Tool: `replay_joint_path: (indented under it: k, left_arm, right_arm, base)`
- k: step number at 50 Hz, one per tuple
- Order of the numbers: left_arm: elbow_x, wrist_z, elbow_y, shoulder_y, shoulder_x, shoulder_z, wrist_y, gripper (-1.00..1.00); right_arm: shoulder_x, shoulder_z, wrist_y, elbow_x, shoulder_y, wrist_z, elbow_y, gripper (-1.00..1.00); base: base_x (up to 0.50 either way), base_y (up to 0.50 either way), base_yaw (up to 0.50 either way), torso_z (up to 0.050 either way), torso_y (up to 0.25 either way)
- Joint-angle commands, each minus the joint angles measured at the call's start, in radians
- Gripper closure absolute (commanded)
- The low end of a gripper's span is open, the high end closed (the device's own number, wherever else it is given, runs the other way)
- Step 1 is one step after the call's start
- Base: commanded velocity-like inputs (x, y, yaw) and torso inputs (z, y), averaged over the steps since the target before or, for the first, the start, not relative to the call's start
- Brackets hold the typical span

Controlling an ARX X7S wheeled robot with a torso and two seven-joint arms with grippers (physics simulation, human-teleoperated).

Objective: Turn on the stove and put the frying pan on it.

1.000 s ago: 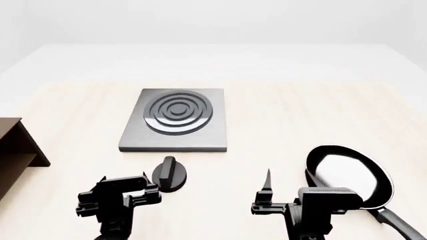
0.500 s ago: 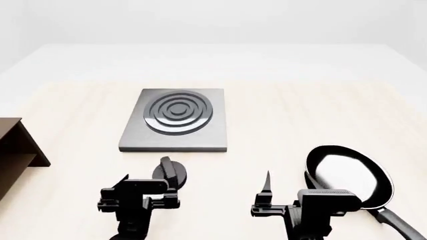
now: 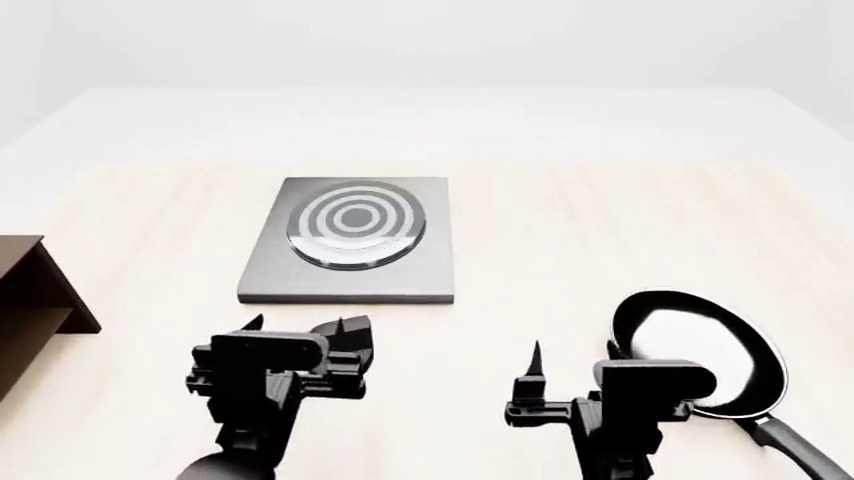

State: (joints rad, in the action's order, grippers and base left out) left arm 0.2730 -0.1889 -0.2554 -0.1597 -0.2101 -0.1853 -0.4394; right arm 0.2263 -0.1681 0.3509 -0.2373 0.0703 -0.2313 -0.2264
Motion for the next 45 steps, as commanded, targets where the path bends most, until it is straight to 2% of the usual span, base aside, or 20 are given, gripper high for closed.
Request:
replay_joint_path:
  k: [1,2,3,4,5,6,7,8,9,10,17,18,31,39,45]
  left_arm:
    - [0.06,-0.034,-0.159,0.013,-0.047,0.089,-0.093,-1.0]
    - [0.061,-0.036,-0.159,0.013,-0.047,0.092,-0.092,-1.0]
    - [0.067,-0.035,-0.166,0.024,-0.052,0.102,-0.09,-1.0]
    - [0.07,-0.035,-0.172,0.027,-0.054,0.104,-0.092,-1.0]
    - [0.072,-0.036,-0.176,0.029,-0.055,0.105,-0.092,-1.0]
    - [0.063,-0.013,-0.157,0.081,-0.067,0.126,-0.013,-1.0]
    - [0.058,-0.014,-0.15,0.082,-0.067,0.124,-0.007,-1.0]
    - [0.058,-0.014,-0.15,0.082,-0.068,0.124,-0.007,-1.0]
    - [0.059,-0.015,-0.154,0.083,-0.068,0.123,-0.008,-1.0]
    - [0.058,-0.015,-0.155,0.083,-0.069,0.122,-0.008,-1.0]
    - [0.056,-0.014,-0.152,0.089,-0.072,0.117,0.003,-1.0]
    - [0.056,-0.014,-0.152,0.089,-0.073,0.117,0.002,-1.0]
    - [0.049,-0.015,-0.129,0.084,-0.074,0.103,0.014,-1.0]
    - [0.052,-0.018,-0.133,0.083,-0.078,0.1,0.013,-1.0]
    - [0.052,-0.021,-0.136,0.083,-0.08,0.096,0.011,-1.0]
  right_arm:
    - [0.108,-0.041,0.288,-0.057,0.082,0.043,-0.259,-1.0]
    - [0.122,-0.047,0.315,-0.066,0.091,0.053,-0.287,-1.0]
    - [0.183,-0.047,0.465,-0.109,0.163,0.059,-0.437,-1.0]
    - [0.197,-0.041,0.54,-0.127,0.182,0.065,-0.479,-1.0]
    - [0.208,-0.042,0.555,-0.13,0.191,0.068,-0.5,-1.0]
    - [0.358,-0.192,0.705,-0.28,0.341,-0.026,-0.419,-1.0]
    - [0.508,-0.32,0.855,-0.13,0.491,0.124,-0.45,-1.0]
    - [0.658,-0.324,1.005,0.02,0.552,0.274,-0.445,-1.0]
    - [0.595,-0.401,1.155,0.17,0.554,0.424,-0.389,-1.0]
    - [0.579,-0.44,1.219,0.32,0.579,0.574,-0.354,-1.0]
    - [0.657,-0.456,1.217,1.37,0.526,1.624,-0.378,-1.0]
    - [0.667,-0.46,1.217,1.456,0.52,1.774,-0.379,-1.0]
    - [0.795,-0.527,1.216,1.481,0.399,1.799,-0.314,-1.0]
    - [0.853,-0.493,1.211,1.448,0.259,1.791,-0.321,-1.0]
    - [0.848,-0.42,1.192,1.415,0.183,1.741,-0.306,-1.0]
  base:
    - [0.0,0.0,0.0,0.0,0.0]
    - [0.0,0.0,0.0,0.0,0.0]
    - [0.0,0.0,0.0,0.0,0.0]
    - [0.0,0.0,0.0,0.0,0.0]
    - [0.0,0.0,0.0,0.0,0.0]
    - [0.0,0.0,0.0,0.0,0.0]
    - [0.0,0.0,0.0,0.0,0.0]
    - [0.0,0.0,0.0,0.0,0.0]
    - [0.0,0.0,0.0,0.0,0.0]
    - [0.0,0.0,0.0,0.0,0.0]
    - [0.0,0.0,0.0,0.0,0.0]
    - [0.0,0.0,0.0,0.0,0.0]
    - [0.0,0.0,0.0,0.0,0.0]
    - [0.0,0.0,0.0,0.0,0.0]
    - [0.0,0.0,0.0,0.0,0.0]
